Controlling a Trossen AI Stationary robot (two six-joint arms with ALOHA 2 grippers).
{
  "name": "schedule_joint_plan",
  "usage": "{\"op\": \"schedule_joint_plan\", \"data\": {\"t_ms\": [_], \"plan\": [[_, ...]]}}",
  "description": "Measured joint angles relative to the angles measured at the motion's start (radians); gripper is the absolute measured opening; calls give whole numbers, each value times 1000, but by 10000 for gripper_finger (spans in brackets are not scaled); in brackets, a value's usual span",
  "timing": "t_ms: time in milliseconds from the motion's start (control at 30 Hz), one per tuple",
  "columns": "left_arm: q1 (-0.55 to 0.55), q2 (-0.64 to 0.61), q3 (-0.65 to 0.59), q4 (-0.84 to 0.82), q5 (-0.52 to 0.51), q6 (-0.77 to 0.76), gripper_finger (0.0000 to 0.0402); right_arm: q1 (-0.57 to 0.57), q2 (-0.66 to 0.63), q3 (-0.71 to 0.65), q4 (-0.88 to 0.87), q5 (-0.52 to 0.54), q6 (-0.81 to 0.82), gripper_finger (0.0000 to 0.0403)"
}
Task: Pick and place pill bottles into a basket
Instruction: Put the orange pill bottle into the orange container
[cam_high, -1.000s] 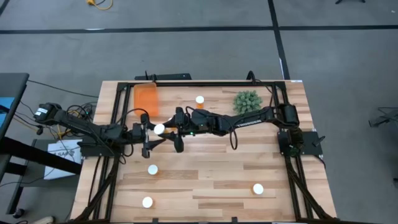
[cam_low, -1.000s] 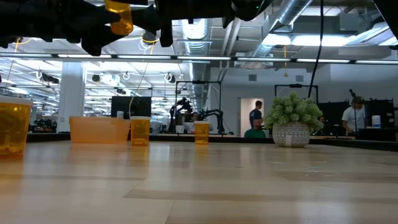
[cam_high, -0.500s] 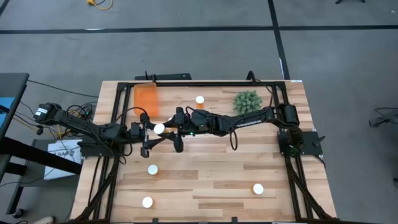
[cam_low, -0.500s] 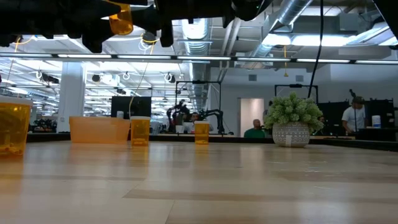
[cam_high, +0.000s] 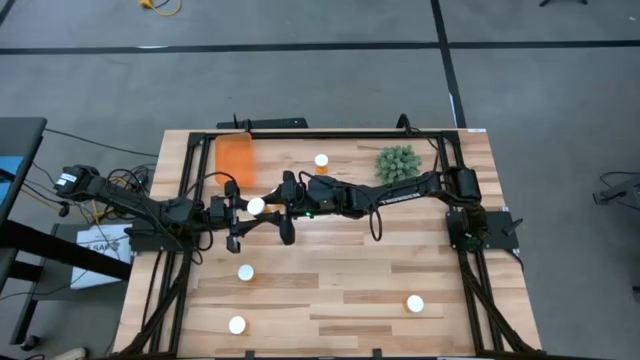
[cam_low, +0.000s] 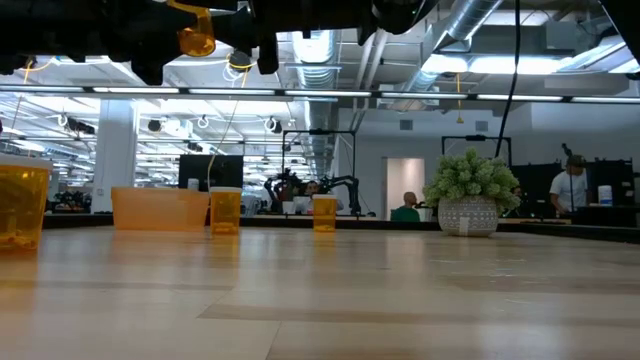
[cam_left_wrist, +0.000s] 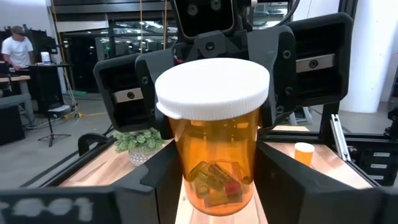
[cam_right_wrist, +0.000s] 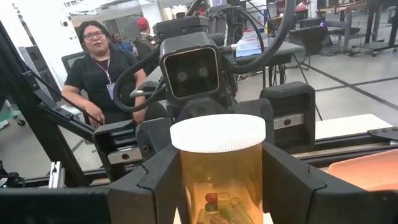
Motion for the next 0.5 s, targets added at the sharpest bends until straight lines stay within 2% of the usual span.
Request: {"op": "schedule_joint_plan", "data": {"t_ms": [133,500], "plan": [[0,0,1,-15,-37,5,167,0,0,-1,-2,6,-14,206],[1,0,1,-29,-93,24,167,-5,-15,0,-69,4,-31,303]]}}
